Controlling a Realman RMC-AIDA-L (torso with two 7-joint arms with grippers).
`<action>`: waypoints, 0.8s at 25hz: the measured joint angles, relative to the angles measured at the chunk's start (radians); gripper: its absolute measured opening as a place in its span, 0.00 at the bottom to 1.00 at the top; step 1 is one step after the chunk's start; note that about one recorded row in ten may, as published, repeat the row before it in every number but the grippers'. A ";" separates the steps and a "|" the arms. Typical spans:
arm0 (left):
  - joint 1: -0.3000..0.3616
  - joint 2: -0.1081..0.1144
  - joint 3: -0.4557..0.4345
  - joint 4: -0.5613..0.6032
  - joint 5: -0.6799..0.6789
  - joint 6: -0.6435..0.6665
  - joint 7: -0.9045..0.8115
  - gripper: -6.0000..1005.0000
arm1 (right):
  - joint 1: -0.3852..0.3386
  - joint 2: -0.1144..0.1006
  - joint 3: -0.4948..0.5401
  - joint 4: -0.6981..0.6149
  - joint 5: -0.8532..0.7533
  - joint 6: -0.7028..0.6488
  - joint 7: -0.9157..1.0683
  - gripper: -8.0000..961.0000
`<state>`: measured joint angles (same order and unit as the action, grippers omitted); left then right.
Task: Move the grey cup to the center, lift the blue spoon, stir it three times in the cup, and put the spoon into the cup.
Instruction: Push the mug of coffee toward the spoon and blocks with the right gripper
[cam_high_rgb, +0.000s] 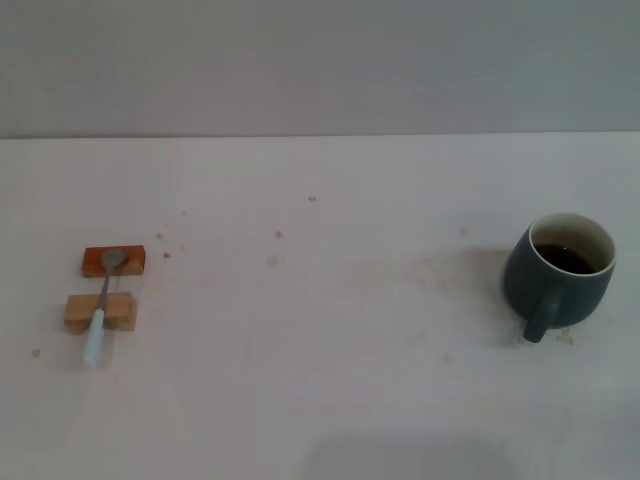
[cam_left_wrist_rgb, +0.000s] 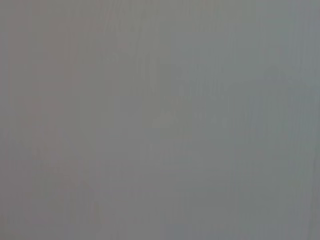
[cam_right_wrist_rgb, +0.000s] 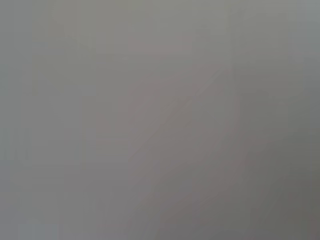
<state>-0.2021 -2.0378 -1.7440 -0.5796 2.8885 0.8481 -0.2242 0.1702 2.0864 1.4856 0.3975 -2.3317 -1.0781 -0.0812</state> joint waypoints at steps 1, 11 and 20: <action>0.001 0.000 0.000 -0.001 0.000 0.000 0.000 0.66 | -0.001 0.000 -0.010 -0.001 0.001 0.000 0.000 0.08; 0.021 -0.002 0.003 -0.005 0.000 0.005 -0.007 0.66 | -0.015 -0.009 -0.198 -0.003 -0.006 -0.002 0.049 0.04; 0.069 -0.011 0.008 -0.067 0.000 0.005 -0.007 0.66 | -0.019 -0.011 -0.350 -0.005 -0.008 0.000 0.049 0.04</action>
<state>-0.1330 -2.0484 -1.7363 -0.6465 2.8885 0.8531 -0.2316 0.1512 2.0757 1.1359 0.3924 -2.3394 -1.0786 -0.0325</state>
